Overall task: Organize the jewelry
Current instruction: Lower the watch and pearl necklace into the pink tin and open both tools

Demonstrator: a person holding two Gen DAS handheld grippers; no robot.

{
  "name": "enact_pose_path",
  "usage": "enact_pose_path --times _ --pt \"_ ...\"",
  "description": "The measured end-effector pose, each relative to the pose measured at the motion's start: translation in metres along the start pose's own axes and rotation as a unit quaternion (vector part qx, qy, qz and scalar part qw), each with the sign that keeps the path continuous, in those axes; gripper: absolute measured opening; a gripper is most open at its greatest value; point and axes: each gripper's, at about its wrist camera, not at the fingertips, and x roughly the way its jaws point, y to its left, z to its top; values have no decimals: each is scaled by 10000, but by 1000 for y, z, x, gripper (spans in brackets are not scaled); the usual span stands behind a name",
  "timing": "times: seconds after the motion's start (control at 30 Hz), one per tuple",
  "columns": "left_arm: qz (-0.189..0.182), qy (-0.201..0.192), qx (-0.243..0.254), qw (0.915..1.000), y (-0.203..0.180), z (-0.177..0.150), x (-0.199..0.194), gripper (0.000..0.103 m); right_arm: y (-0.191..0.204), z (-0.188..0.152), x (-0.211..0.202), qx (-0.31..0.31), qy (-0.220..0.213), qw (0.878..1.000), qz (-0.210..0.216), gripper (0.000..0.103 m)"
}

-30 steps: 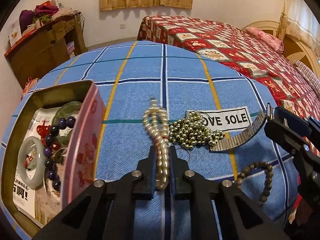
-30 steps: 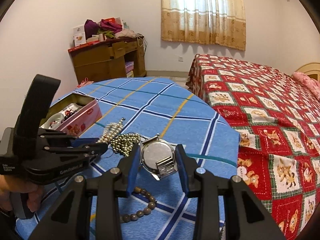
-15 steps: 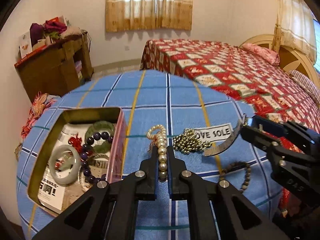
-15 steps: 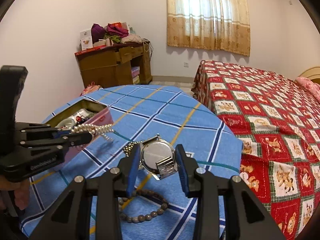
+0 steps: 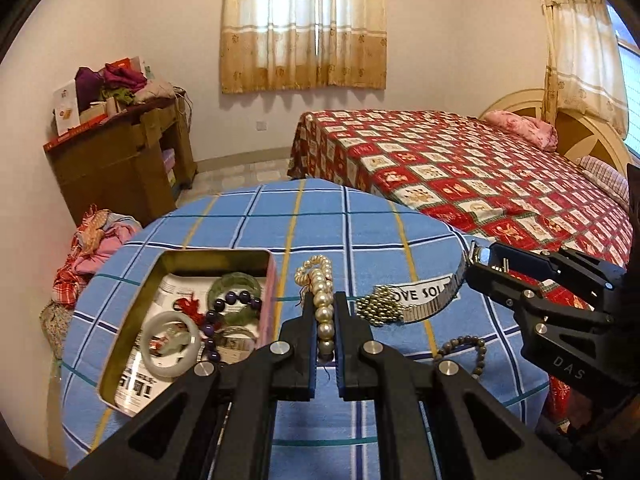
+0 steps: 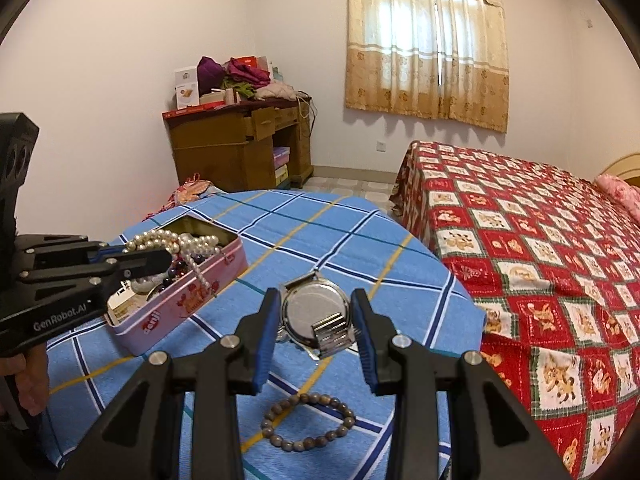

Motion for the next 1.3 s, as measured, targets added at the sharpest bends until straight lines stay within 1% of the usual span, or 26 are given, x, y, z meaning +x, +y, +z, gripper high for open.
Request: enact_pose_path --times 0.2,0.4,0.67,0.97,1.3 --pt "153 -85 -176 9997 21 3 -8 5 13 10 1 -143 -82 9998 136 38" --pt "414 -151 -382 9983 45 2 -16 6 31 22 8 -335 -144 9989 310 38" --pt "726 -124 -599 9955 72 -4 -20 6 54 31 15 -515 -192 9970 545 38" --pt "895 -83 -802 9927 95 -9 -21 6 82 40 25 -741 -245 9937 802 38" --pt "957 73 -853 9917 104 -17 -14 6 106 43 38 -892 -239 9905 1016 38"
